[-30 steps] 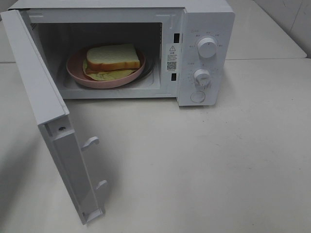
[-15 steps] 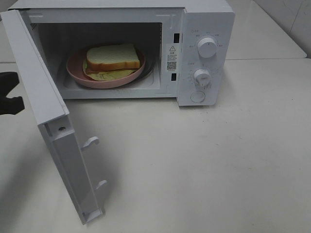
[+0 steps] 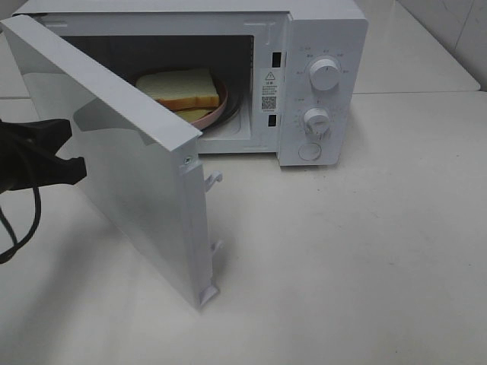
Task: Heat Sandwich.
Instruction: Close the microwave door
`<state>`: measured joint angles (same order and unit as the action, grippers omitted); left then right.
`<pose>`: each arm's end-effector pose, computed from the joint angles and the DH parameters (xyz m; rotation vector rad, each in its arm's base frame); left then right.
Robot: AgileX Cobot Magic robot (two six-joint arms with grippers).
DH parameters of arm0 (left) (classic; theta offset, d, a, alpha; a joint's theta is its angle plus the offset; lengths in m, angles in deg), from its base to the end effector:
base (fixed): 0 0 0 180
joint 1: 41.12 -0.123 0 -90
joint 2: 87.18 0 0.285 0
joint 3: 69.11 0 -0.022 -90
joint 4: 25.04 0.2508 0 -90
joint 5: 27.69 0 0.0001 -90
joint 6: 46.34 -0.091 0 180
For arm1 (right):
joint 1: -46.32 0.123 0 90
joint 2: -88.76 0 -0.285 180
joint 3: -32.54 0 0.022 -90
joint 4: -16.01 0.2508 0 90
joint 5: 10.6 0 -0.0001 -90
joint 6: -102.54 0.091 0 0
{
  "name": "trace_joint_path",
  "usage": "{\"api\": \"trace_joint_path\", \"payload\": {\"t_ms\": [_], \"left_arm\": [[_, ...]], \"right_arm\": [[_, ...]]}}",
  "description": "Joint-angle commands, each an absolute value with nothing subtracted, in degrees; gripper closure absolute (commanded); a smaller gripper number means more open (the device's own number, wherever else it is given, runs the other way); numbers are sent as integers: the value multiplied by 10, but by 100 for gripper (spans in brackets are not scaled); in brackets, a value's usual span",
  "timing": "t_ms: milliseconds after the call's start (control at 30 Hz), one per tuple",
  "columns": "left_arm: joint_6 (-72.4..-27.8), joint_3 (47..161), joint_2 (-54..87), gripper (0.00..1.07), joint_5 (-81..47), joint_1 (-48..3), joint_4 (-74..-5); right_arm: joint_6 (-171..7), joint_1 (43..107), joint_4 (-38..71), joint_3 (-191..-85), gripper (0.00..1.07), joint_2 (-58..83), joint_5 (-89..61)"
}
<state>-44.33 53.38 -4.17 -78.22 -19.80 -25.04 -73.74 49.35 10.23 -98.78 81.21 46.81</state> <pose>0.2336 -0.0912 0.1669 0.3059 1.7982 -0.2883 -0.0028 -0.0079 0.2819 0.0132 1.9797 -0.0430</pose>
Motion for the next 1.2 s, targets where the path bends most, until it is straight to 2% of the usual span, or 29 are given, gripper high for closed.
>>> {"api": "trace_joint_path", "payload": {"t_ms": [33,333,567,733,1200], "left_arm": [[-473,561,-55,107,-797,-158,-313],[-516,633,-112,107,-795,-86,-400],[-532,692,-154,107,-795,-45,-443],[-532,740,-188,107,-794,-29,-468],[-534,855,-249,107,-761,-20,-472]], "right_arm": [[-733,490,100,-987,32,828,464],[-733,490,99,-987,32,828,464],[-733,490,99,-987,32,828,464],[-733,490,99,-987,32,828,464],[-733,490,99,-987,32,828,464]]}}
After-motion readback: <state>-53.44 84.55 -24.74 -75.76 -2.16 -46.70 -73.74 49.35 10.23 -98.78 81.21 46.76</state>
